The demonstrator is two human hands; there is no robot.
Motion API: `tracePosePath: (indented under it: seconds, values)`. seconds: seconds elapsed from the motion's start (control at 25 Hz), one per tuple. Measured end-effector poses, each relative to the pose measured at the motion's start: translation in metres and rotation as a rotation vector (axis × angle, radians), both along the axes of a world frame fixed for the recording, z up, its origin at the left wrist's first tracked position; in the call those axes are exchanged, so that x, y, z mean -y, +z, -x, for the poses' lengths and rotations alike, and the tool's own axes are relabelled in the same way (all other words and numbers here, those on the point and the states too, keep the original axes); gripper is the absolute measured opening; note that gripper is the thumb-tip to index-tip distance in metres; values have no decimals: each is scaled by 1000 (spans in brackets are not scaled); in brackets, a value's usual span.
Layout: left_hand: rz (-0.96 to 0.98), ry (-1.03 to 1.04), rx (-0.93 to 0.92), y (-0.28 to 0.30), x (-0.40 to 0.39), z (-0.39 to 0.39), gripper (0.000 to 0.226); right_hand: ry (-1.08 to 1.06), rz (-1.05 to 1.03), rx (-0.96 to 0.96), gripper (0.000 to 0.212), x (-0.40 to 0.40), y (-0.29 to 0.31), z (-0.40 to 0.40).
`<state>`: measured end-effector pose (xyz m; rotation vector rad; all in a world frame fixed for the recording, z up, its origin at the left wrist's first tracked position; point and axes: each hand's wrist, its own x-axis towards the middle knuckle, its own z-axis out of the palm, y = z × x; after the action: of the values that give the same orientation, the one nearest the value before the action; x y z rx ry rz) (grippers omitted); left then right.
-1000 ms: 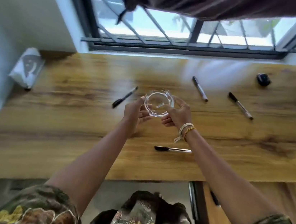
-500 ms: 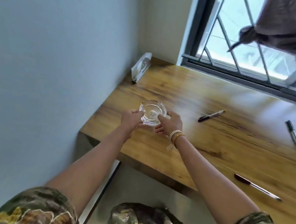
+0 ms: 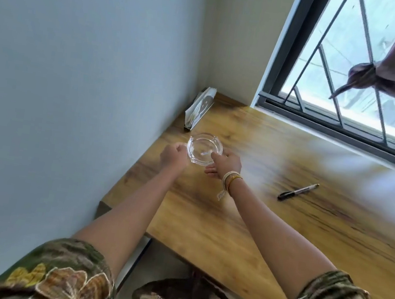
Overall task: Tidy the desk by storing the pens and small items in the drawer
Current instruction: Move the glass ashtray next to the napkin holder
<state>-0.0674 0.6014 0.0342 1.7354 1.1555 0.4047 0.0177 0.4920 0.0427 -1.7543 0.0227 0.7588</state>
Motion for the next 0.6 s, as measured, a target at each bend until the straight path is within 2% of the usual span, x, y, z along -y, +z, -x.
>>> tracePosePath:
  seconds: [0.08,0.16,0.32,0.44,0.6]
  values:
    - [-162,-73,-78,-4,-5,-14,27,-43,4,31,44,-10,-3,-29]
    - [-206,-177,-159,-15,-11,-27,42,-94,10,52,43,-18,-4,-58]
    - [-406,-392,-526,-27,-10,-38,73,-149,37,38,41,-34,-7,-101]
    - [-485,-502,-692,-31,-2,-37,77,-165,54,31,43,-45,-11,-121]
    - [-529,-540,-758,-32,1,-34,76,-182,55,29,44,-55,-13,-137]
